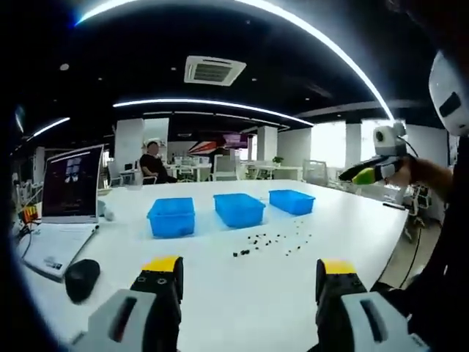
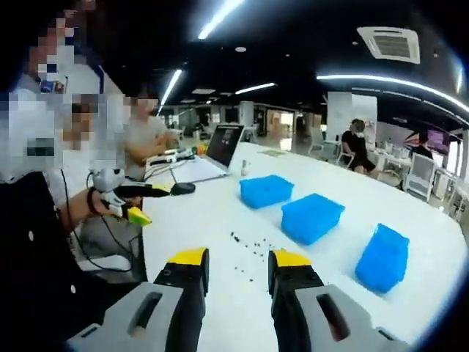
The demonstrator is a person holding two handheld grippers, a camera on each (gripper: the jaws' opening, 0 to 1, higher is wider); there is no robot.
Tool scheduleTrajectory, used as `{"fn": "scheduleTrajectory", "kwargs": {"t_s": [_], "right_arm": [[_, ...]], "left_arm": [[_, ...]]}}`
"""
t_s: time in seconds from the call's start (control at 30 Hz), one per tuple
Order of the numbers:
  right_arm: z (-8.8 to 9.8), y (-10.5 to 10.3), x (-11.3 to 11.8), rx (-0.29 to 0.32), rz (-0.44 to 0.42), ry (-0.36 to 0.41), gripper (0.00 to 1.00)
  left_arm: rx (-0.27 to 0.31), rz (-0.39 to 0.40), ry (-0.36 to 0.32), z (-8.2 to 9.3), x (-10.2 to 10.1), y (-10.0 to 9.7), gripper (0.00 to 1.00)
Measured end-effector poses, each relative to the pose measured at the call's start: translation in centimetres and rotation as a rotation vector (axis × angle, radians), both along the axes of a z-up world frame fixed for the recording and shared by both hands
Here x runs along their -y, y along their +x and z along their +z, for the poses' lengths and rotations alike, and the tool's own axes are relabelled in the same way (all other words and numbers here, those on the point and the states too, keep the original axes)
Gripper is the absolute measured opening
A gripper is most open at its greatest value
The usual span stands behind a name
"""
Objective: Pick up the resistors one by one and place each resistor into its matching bin, sorting the parts by color and model until every resistor is separated into the correct bin for its type
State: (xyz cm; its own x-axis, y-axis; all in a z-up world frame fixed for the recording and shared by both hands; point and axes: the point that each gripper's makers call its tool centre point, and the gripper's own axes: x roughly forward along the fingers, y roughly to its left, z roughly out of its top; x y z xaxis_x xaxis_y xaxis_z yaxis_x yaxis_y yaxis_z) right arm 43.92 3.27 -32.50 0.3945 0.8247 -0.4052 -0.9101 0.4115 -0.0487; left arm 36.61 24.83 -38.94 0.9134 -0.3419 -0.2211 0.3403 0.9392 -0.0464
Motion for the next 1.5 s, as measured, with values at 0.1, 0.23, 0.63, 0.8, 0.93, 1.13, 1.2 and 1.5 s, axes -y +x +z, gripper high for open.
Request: {"fn": "scheduleTrajectory", "kwargs": {"t_s": [0.1,0.23,0.63,0.8,0.93,1.13,1.2,1.5], "right_arm": [[-0.2,0.5,-1.6,0.003,0.050,-0.056,0.34],[-0.9,1.0,-3.9,-0.027,0.137,-0.127,0.33],[-4.8,4.0,-10.4,-0.102,0.289,-0.368,0.33],[-8.6,3.6,-12.7,-0.126,0.342,-0.471,0.32],[-11.1,4.1,-14.4,-0.134,0.353,-0.531,0.31],[-13.5,5.4,-16.0,-0.167,0.356,-0.573,0.29],[-14.1,5.6,-16.3,-0.168,0.358,-0.587,0.28],[-15.4,6.1,-17.4,-0.186,0.350,-0.616,0.22]], "left_arm": [[-0.008,0.011,0.007,-0.5,-0.4,-0.3,0.74],[-0.017,0.015,0.011,-0.8,-0.5,-0.5,0.74],[-0.062,0.012,0.036,-1.3,-0.7,-0.9,0.74],[-0.079,0.016,0.037,-1.6,-0.7,-1.1,0.74],[-0.089,0.014,0.046,-1.9,-0.6,-1.3,0.74],[-0.100,0.017,0.057,-2.2,-0.7,-1.4,0.74],[-0.099,0.017,0.057,-2.1,-0.7,-1.3,0.74],[-0.102,-0.001,0.048,-2.3,-0.3,-1.0,0.74]]}}
